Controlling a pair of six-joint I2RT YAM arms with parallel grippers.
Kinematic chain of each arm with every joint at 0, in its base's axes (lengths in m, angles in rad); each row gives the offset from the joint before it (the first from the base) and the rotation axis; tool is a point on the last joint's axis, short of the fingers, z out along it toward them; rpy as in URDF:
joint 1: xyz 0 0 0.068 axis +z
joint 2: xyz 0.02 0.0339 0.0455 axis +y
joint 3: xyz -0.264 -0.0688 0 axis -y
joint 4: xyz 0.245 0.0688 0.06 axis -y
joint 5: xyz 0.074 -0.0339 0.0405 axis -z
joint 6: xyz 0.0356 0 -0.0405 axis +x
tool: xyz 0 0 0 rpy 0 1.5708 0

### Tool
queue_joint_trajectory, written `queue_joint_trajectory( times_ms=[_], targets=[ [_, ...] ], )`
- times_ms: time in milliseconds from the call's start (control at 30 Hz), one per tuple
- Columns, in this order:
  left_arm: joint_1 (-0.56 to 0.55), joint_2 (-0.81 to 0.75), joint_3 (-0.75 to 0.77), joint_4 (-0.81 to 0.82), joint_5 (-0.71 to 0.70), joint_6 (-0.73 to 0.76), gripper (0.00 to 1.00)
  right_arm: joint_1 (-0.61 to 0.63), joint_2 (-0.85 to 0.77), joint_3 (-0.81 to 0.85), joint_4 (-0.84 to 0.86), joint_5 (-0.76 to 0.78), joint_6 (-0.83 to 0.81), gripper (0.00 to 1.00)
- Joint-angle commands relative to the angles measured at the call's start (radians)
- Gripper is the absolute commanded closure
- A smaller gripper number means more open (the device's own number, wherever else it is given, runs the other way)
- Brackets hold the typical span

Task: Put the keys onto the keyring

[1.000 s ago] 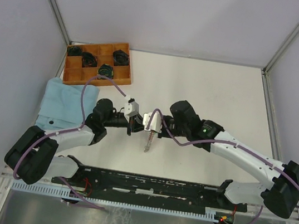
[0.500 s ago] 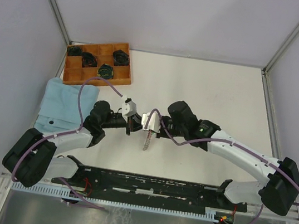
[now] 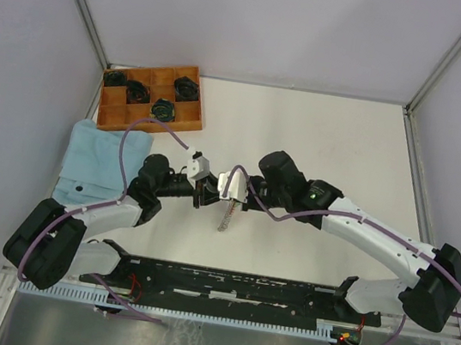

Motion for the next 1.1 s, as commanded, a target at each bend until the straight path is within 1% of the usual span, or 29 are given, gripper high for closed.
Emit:
queue_joint_trajectory(
  times_ms=[0,233,400,600,1067],
  targets=[
    [0.005,-0.009,0.045,0.008,0.079,0.052,0.69,0.006,-0.008,0.066,-0.013,-0.027,-0.025,0.99],
    [0.003,0.008,0.067,-0.017,0.15,0.069,0.66,0.006,0.022,0.105,-0.052,-0.055,-0.044,0.99],
    [0.001,0.027,0.084,-0.042,0.183,0.08,0.65,0.006,0.028,0.118,-0.058,-0.064,-0.049,0.99],
    [-0.003,0.044,0.107,-0.113,0.193,0.116,0.68,0.006,0.021,0.122,-0.063,-0.06,-0.054,0.99],
    [-0.012,0.065,0.13,-0.146,0.198,0.126,0.74,0.006,0.015,0.123,-0.065,-0.078,-0.05,0.99]
  ],
)
